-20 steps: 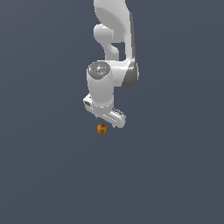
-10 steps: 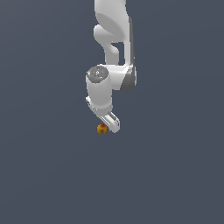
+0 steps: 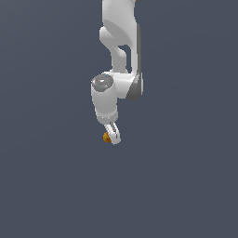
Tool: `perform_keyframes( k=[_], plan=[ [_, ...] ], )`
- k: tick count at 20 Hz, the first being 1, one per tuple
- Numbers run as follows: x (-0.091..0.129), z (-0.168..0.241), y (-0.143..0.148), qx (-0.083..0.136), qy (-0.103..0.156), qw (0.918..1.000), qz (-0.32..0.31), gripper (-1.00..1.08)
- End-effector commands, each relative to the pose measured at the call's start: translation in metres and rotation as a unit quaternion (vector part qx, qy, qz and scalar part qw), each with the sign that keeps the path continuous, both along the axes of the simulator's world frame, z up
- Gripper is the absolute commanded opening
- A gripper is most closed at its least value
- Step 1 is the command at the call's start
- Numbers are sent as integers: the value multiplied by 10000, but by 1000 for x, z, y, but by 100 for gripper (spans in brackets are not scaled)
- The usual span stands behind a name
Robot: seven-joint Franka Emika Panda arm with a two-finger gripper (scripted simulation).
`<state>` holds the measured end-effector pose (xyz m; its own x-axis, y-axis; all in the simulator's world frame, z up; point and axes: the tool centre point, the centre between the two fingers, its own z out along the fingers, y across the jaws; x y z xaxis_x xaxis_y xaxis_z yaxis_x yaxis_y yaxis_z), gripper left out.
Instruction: Pick up the object and move it to a goal position.
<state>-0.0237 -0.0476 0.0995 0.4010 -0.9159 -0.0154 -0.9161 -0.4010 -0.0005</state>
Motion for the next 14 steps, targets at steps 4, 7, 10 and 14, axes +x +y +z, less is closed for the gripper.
perform_keyframes(
  k=[4,7,10,14],
  plan=[
    [-3,-8,-5,-35,-6,9975,-704,100],
    [-4,-11,-7,-50,-10,9951,-985,100],
    [-5,-13,-8,-62,-13,9928,-1197,100],
    [-5,-15,-9,-72,-17,9905,-1376,100]
  ],
)
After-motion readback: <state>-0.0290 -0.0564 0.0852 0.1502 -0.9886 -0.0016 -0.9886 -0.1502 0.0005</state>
